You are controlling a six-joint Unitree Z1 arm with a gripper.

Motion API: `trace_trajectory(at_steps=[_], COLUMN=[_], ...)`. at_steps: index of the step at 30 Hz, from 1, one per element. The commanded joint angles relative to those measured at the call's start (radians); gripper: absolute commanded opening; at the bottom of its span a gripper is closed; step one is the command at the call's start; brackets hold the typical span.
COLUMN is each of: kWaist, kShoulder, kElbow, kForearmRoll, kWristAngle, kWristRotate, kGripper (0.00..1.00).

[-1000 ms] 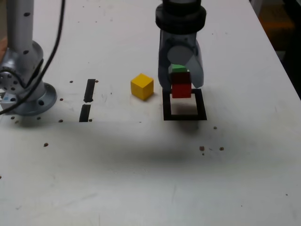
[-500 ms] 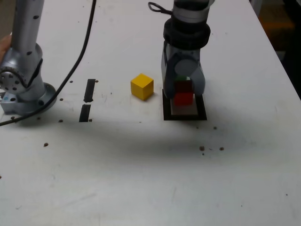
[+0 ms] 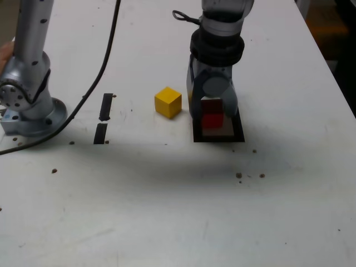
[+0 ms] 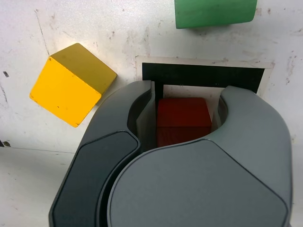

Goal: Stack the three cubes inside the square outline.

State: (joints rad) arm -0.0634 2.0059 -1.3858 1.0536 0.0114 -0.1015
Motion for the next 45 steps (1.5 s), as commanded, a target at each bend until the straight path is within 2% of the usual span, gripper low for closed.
trace_trajectory(at_steps=[1, 3, 5, 9, 13, 17, 20, 22, 27, 31, 36, 45], kWaist=[-0.002, -0.004, -0.007, -0.008, -0.007, -0.005, -0.004, 0.000, 0.008, 0.008, 0.013, 0.016], kShoulder=[-0.013, -0.029, -0.054, -0.132, -0.258, -0.363, -0.392, -0.393, -0.361, -0.341, -0.331, -0.281], kElbow=[0.000, 0.000, 0.004, 0.056, 0.140, 0.188, 0.218, 0.254, 0.299, 0.315, 0.362, 0.435], kForearmRoll=[-0.001, -0.006, -0.009, -0.007, 0.001, 0.094, 0.166, 0.174, 0.092, 0.035, 0.002, -0.096], kWristAngle=[-0.001, -0.002, -0.001, 0.000, 0.009, 0.036, 0.054, 0.051, 0.039, 0.061, 0.085, 0.062], kWristRotate=[0.005, 0.007, 0.008, -0.010, -0.038, -0.026, -0.002, 0.006, 0.036, 0.118, 0.271, 0.431], kGripper=[0.65, 0.79, 0.88, 0.96, 1.00, 1.00, 0.99, 0.99, 0.94, 0.89, 0.85, 0.83])
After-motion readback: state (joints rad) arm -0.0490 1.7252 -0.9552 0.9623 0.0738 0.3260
